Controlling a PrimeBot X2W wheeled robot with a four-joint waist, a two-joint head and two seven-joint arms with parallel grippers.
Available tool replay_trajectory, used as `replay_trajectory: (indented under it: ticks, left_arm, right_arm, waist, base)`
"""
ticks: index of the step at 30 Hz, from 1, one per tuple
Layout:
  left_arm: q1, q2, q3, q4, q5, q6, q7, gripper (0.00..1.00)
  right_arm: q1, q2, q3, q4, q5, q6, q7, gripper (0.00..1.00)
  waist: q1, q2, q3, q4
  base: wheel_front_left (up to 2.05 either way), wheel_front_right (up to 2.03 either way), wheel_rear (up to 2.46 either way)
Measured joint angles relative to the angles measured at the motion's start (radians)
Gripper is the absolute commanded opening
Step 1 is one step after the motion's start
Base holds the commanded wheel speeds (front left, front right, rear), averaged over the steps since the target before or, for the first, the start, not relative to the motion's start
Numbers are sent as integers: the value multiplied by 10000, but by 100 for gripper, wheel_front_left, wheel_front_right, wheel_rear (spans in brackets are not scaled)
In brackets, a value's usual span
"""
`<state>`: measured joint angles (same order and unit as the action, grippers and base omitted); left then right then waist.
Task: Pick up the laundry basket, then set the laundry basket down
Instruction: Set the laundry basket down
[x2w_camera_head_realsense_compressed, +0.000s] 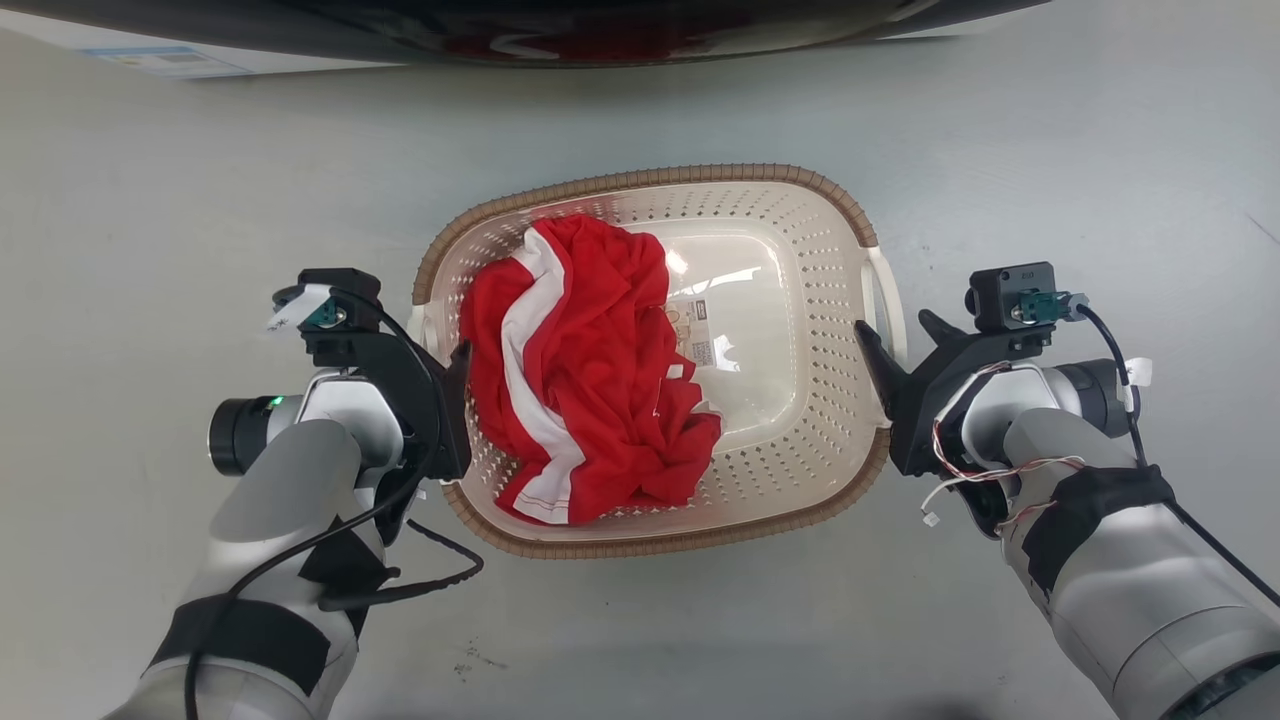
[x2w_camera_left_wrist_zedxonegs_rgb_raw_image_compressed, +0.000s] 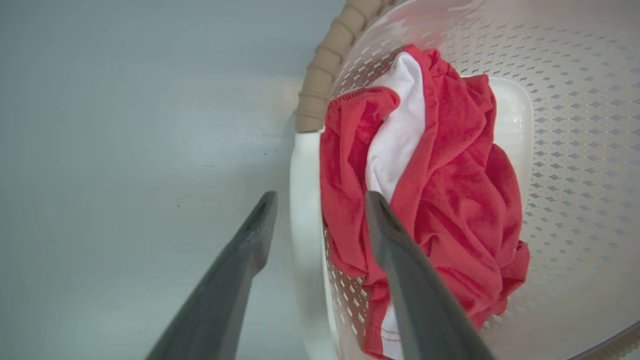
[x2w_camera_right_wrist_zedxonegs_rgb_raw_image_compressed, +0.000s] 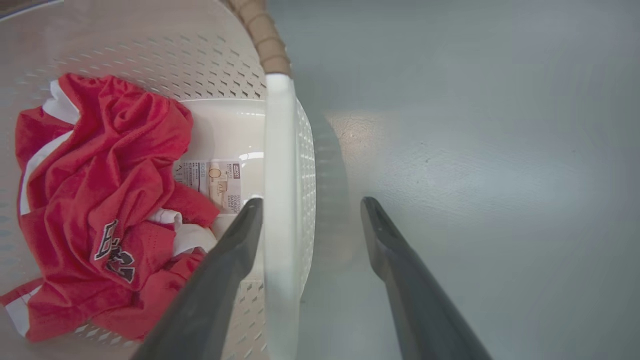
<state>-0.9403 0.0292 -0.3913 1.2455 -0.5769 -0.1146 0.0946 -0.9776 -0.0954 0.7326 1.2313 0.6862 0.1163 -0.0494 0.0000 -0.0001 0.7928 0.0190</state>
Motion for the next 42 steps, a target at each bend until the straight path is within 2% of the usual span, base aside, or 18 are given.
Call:
replay_trajectory:
  ticks: [10, 18, 29, 42]
  left_arm:
    - [-2, -6, -96, -2, -15, -12, -399, 100]
    - [395, -10, -217, -186, -10, -88, -1551, 100]
    - [1484, 102, -324, -454, 75, -92, -3172, 100]
    - [2748, 322, -265, -1306, 111, -98, -3442, 100]
  right_arm:
    - [2, -6, 77, -123, -6, 69, -694, 100]
    - [235, -52, 178, -347, -19, 71, -1582, 100]
    - [1281, -92, 102, -777, 29, 71, -1960, 100]
    - [2547, -403, -612, -1664, 282, 71, -1996, 100]
  waist:
    - [0, 0, -263, 0]
    - [0, 0, -862, -41]
    - [-1, 0, -2037, -140]
    - [0, 0, -3715, -220]
  base:
    - [0, 0, 0]
    - [0, 0, 0]
    - [0, 0, 0]
    - [0, 0, 0]
